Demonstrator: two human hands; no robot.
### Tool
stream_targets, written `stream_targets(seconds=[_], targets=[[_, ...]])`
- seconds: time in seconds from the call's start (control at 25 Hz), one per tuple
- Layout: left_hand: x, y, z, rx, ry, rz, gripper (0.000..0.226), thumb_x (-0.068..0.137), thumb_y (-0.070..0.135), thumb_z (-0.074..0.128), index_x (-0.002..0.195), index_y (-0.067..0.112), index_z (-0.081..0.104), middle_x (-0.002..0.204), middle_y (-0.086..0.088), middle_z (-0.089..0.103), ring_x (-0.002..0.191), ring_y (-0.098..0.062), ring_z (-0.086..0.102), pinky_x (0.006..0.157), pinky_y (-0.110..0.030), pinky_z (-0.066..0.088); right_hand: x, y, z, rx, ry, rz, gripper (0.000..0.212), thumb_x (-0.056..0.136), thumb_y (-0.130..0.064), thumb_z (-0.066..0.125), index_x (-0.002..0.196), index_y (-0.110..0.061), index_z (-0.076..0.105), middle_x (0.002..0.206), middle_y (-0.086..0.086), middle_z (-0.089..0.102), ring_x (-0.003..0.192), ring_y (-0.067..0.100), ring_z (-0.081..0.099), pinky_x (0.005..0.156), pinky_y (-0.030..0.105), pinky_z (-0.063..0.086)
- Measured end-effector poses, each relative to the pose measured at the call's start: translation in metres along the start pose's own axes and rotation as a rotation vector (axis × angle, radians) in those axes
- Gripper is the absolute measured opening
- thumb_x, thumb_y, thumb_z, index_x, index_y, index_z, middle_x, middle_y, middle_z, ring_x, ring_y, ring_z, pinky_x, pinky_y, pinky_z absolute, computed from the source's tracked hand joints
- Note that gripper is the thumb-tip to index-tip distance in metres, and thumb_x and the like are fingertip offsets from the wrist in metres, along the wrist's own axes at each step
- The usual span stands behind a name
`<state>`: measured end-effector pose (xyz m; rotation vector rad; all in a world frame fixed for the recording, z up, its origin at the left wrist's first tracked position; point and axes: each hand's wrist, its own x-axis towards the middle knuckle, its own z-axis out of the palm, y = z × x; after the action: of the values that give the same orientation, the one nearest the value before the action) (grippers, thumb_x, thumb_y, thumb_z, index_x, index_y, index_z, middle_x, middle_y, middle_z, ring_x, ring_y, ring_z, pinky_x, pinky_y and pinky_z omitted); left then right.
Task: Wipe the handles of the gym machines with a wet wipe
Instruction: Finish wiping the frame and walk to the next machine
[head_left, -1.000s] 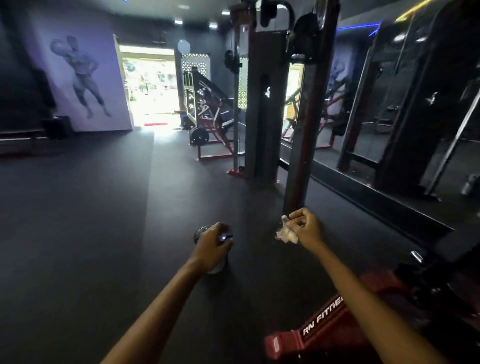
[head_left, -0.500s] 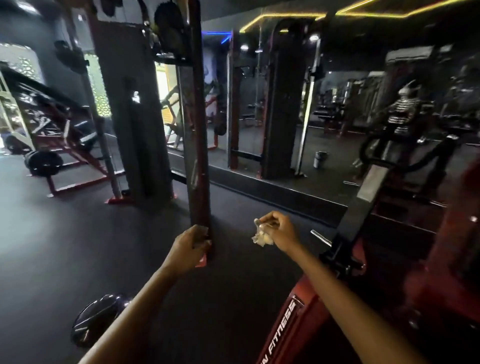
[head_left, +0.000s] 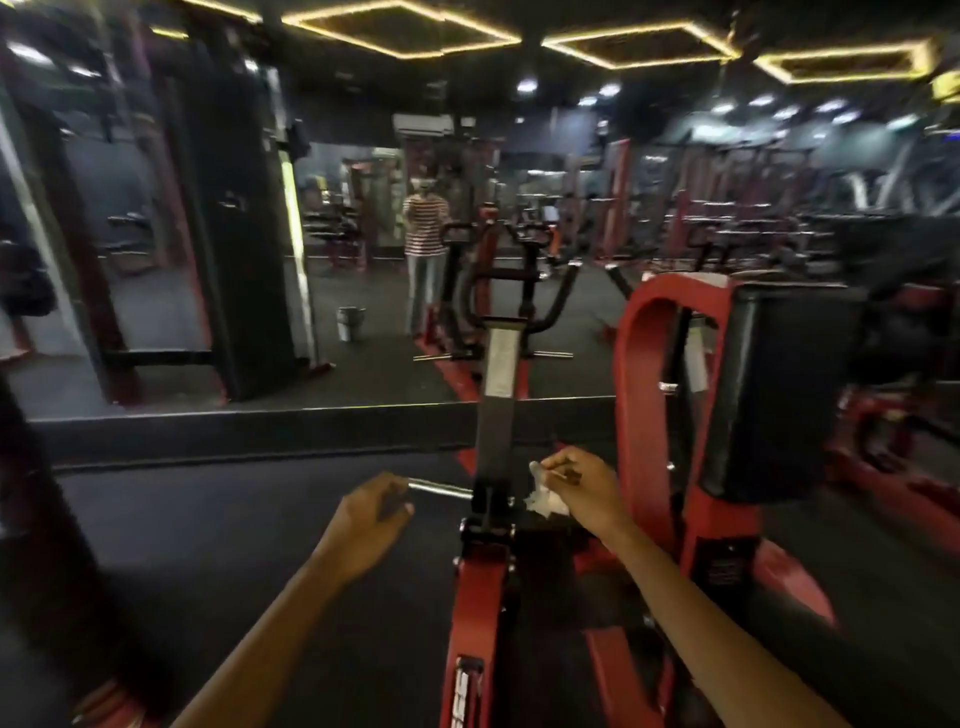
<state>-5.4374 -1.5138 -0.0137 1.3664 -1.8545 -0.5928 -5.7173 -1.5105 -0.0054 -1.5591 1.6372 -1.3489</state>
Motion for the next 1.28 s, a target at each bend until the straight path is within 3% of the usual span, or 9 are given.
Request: stream_targets(seconds=[0.16, 0.32, 0.44, 0.6, 0.8, 0.96, 1.04, 1.12, 1.28], targets=[[0.072, 0.013, 0.049, -0.086, -0.140, 0.113, 0.028, 0.086, 0.006, 0.066, 0.113, 0.010, 0.064, 0.105, 0.001, 0.065, 0.097, -0.014, 0.063, 0.079, -0.006, 0.042, 0.043, 0.013, -0.037, -0.025, 0.178, 0.039, 0.008, 0.083, -0.016, 0.071, 0.079, -0.016, 0.064, 0.072, 0.001, 0.064, 0.067, 0.011, 0.058, 0.065, 0.025, 0.045], [0.149, 0.037, 0.081, -0.154, -0.209, 0.173, 0.029, 0.087, 0.010, 0.066, 0.115, 0.014, 0.063, 0.105, 0.001, 0.065, 0.098, -0.013, 0.062, 0.091, -0.026, 0.049, 0.089, 0.021, -0.059, -0.158, 0.244, 0.001, 0.010, 0.086, -0.021, 0.068, 0.087, -0.011, 0.069, 0.078, -0.002, 0.067, 0.067, -0.004, 0.058, 0.062, 0.010, 0.044], [0.208, 0.055, 0.105, -0.233, -0.212, 0.221, 0.028, 0.088, 0.010, 0.065, 0.116, 0.013, 0.062, 0.110, 0.003, 0.062, 0.107, -0.013, 0.059, 0.096, -0.024, 0.045, 0.130, 0.025, -0.080, -0.223, 0.302, -0.022, 0.010, 0.087, -0.014, 0.066, 0.093, -0.007, 0.071, 0.079, 0.001, 0.065, 0.059, -0.008, 0.056, 0.057, 0.003, 0.040], [0.273, 0.063, 0.150, -0.248, -0.323, 0.279, 0.030, 0.089, 0.010, 0.064, 0.119, 0.010, 0.060, 0.116, 0.003, 0.060, 0.110, -0.008, 0.056, 0.093, -0.016, 0.040, 0.175, 0.043, -0.090, -0.342, 0.405, -0.023, 0.015, 0.087, -0.006, 0.063, 0.099, -0.007, 0.072, 0.088, -0.001, 0.066, 0.071, -0.009, 0.055, 0.063, -0.001, 0.040], [0.382, 0.081, 0.212, -0.269, -0.427, 0.466, 0.033, 0.087, 0.010, 0.065, 0.120, 0.007, 0.061, 0.121, -0.005, 0.062, 0.113, -0.017, 0.057, 0.099, -0.029, 0.044, 0.240, 0.071, -0.101, -0.598, 0.539, -0.098, 0.022, 0.091, -0.009, 0.055, 0.103, -0.014, 0.073, 0.099, 0.010, 0.069, 0.084, 0.014, 0.063, 0.077, 0.005, 0.043], [0.461, 0.111, 0.241, -0.321, -0.496, 0.840, 0.035, 0.087, 0.008, 0.064, 0.122, 0.005, 0.058, 0.114, -0.002, 0.057, 0.106, -0.012, 0.051, 0.101, -0.034, 0.041, 0.278, 0.077, -0.110, -1.034, 0.560, 0.021, 0.034, 0.083, -0.005, 0.060, 0.115, -0.017, 0.066, 0.115, 0.014, 0.059, 0.093, 0.034, 0.064, 0.077, 0.042, 0.054], [0.495, 0.132, 0.251, -0.248, -0.520, 1.018, 0.051, 0.093, 0.027, 0.054, 0.137, 0.003, 0.044, 0.135, -0.010, 0.048, 0.124, -0.020, 0.044, 0.110, -0.035, 0.032, 0.290, 0.063, -0.120, -1.346, 0.583, 0.074, 0.036, 0.083, -0.018, 0.055, 0.118, -0.018, 0.064, 0.117, 0.011, 0.060, 0.092, 0.035, 0.065, 0.062, 0.043, 0.056], [0.527, 0.158, 0.268, -0.175, -0.493, 1.178, 0.067, 0.093, 0.042, 0.037, 0.148, 0.004, 0.028, 0.152, -0.012, 0.030, 0.140, -0.025, 0.029, 0.116, -0.038, 0.024, 0.302, 0.054, -0.126, -1.588, 0.626, -0.028, 0.042, 0.077, -0.022, 0.039, 0.106, -0.015, 0.069, 0.097, 0.011, 0.066, 0.077, 0.035, 0.067, 0.042, 0.036, 0.051], [0.556, 0.208, 0.298, -0.149, -0.336, 1.374, 0.059, 0.099, 0.031, 0.033, 0.151, 0.007, 0.017, 0.158, -0.011, 0.019, 0.146, -0.026, 0.018, 0.118, -0.042, 0.022, 0.321, 0.054, -0.137, -1.936, 0.570, -0.131, 0.038, 0.072, -0.010, 0.051, 0.104, -0.009, 0.072, 0.090, 0.010, 0.068, 0.061, 0.028, 0.064, 0.036, 0.027, 0.042]])
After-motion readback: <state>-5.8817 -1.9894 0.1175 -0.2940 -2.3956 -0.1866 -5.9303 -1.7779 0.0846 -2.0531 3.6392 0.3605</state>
